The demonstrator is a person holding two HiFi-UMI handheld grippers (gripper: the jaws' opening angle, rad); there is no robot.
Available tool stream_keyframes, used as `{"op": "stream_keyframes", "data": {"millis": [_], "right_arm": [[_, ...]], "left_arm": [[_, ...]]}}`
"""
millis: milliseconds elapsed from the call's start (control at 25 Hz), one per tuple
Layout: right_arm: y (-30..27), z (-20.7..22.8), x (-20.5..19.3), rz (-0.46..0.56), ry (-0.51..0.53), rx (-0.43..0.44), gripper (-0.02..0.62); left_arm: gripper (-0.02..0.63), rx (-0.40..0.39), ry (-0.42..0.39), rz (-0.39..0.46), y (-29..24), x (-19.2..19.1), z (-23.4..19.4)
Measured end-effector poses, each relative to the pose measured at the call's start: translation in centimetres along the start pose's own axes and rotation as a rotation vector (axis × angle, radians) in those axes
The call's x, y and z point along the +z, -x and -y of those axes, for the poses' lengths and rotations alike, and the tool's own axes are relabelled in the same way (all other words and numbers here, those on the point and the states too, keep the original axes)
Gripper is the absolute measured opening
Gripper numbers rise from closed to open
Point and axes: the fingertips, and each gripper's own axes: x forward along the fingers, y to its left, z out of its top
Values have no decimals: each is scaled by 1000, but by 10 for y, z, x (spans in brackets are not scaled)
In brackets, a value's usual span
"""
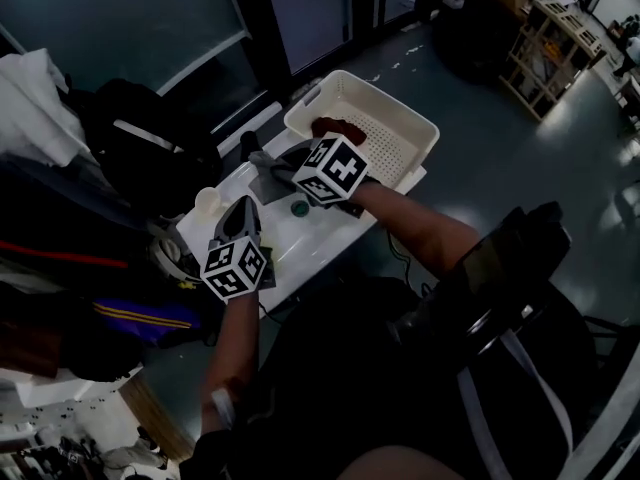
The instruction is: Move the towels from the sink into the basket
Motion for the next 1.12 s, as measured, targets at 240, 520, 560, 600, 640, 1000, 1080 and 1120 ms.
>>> {"op": "stream_keyframes", "data": {"millis": [240,520,560,600,640,1000,1080,1120], "right_arm": [[43,60,15,67,-71,-131,54],[76,130,-14,39,-141,-263,54],[80,140,-19,34,-155,-282,54],[83,151,-27,23,-169,-302,54],[85,162,-35,6,-184,-321,54],[61,216,-118,-197,-230,-332,57],[52,222,-134,-243,-223,-311,57],[46,222,-141,-272,-213,-291,57]], "left_arm": [[8,-74,-7,3,-22,23,27],[8,-187,-48,-36,-52,30,66],[8,-195,-60,-47,-58,28,70],[8,-201,-70,-58,-63,26,74],[8,-207,-75,-66,-68,24,78],[8,-251,-90,-157,-113,0,99],[8,-257,-64,-170,-122,-4,101],[8,-255,-60,-177,-126,-6,101]]}}
